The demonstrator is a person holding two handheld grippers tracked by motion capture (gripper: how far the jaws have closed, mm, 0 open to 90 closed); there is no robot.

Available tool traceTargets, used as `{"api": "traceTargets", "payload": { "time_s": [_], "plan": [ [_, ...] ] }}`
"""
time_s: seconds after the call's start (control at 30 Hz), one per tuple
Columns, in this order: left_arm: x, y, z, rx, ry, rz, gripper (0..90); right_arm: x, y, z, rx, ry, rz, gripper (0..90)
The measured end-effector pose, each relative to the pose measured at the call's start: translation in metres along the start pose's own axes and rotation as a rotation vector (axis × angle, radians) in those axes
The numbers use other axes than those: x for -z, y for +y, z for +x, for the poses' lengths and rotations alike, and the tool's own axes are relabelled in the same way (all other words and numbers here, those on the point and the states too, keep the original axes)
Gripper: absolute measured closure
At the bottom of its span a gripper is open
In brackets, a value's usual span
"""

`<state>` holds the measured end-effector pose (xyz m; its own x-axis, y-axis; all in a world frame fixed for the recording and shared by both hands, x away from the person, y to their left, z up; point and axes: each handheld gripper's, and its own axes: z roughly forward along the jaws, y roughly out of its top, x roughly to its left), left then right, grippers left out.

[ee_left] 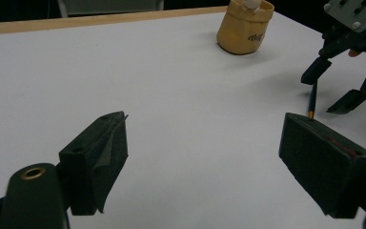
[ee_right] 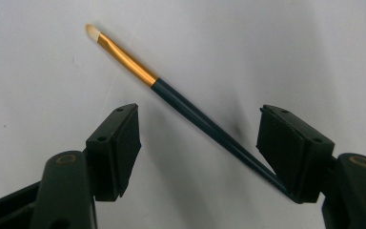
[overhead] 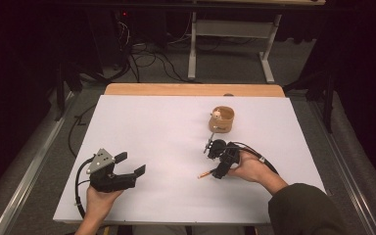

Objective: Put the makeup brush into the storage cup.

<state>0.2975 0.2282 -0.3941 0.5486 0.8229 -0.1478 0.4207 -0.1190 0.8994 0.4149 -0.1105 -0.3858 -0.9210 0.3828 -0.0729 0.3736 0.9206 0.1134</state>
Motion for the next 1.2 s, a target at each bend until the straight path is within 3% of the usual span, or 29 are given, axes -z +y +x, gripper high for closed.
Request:
{"api": "traceTargets", "payload": {
  "time_s": [0.63,1.2],
  "plan": [
    [-0.002,0.0,0.001,0.003,0.003,0.013,17.3,-0.01,0.005,-0.005,0.0,0.01,0.029,35.2],
    [0.0,0.0,0.0,-0.005,0.01,0.002,18.0,-0.01,0.003,-0.008,-0.015,0.03,0.017,46.4]
  ]
}}
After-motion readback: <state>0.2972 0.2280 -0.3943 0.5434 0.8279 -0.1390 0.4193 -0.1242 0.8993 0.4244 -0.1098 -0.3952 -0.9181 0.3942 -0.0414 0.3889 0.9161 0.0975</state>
